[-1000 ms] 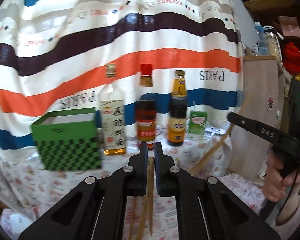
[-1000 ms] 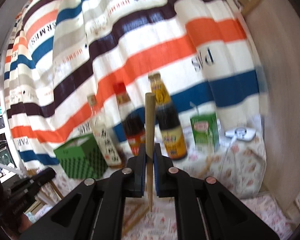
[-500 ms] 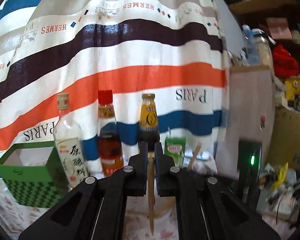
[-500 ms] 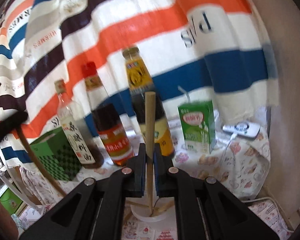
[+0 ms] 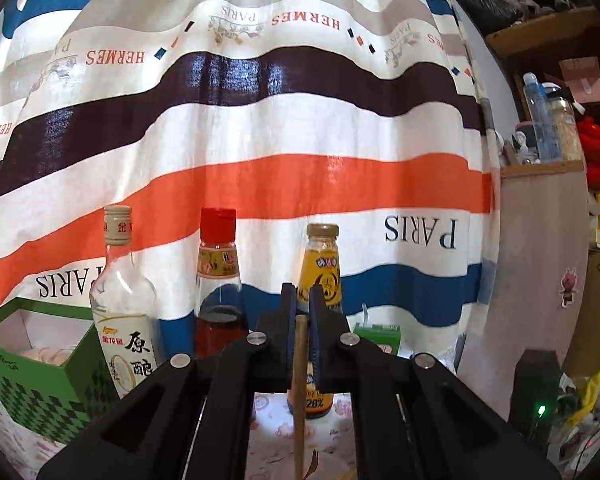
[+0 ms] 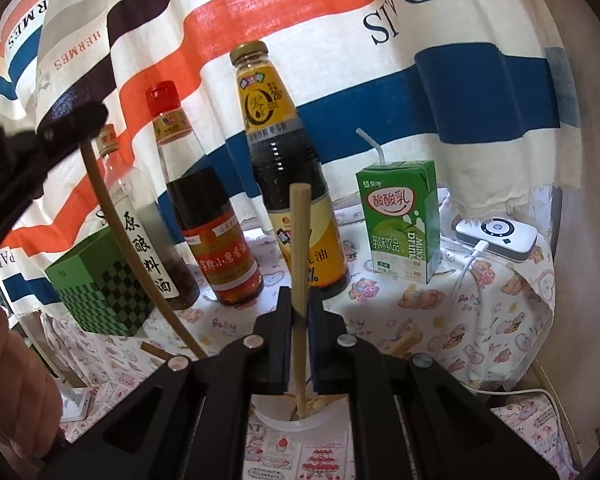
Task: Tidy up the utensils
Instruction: 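Open the right tool over the cup while the left tool opens to drop its chopstick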
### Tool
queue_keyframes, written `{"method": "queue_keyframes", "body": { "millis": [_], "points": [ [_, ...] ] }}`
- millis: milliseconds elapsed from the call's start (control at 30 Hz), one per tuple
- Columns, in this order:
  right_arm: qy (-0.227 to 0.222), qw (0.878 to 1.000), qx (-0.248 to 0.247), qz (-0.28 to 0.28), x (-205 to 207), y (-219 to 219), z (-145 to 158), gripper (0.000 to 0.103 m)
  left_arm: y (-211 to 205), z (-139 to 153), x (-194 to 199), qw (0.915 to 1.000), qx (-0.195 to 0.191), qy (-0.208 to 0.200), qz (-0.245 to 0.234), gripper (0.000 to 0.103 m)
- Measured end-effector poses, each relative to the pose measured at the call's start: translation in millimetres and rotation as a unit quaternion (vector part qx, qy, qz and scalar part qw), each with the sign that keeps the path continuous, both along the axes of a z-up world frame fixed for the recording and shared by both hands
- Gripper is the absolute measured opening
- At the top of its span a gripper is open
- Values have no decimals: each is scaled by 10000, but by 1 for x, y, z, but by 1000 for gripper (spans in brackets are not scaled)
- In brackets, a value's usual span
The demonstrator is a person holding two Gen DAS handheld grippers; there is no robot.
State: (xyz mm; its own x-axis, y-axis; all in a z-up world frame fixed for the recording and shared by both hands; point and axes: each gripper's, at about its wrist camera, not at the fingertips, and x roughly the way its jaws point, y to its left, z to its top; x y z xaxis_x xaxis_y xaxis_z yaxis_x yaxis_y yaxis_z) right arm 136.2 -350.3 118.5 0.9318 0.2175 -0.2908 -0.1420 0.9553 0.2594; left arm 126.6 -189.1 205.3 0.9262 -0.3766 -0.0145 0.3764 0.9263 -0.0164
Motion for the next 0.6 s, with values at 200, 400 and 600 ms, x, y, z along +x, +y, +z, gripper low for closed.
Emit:
{"method": "queue_keyframes", "body": {
  "millis": [200,400,600],
  "points": [
    [138,9999,-9,68,5,1,-4,7,-3,-16,9,10000,23,49,49,6],
    [172,9997,-99,151,4,6,-2,7,2,-58,31,9966,76,811,-135,5],
    [258,9996,-9,151,4,-2,0,33,11,-79,35,9920,348,1213,-44,6]
  ]
}}
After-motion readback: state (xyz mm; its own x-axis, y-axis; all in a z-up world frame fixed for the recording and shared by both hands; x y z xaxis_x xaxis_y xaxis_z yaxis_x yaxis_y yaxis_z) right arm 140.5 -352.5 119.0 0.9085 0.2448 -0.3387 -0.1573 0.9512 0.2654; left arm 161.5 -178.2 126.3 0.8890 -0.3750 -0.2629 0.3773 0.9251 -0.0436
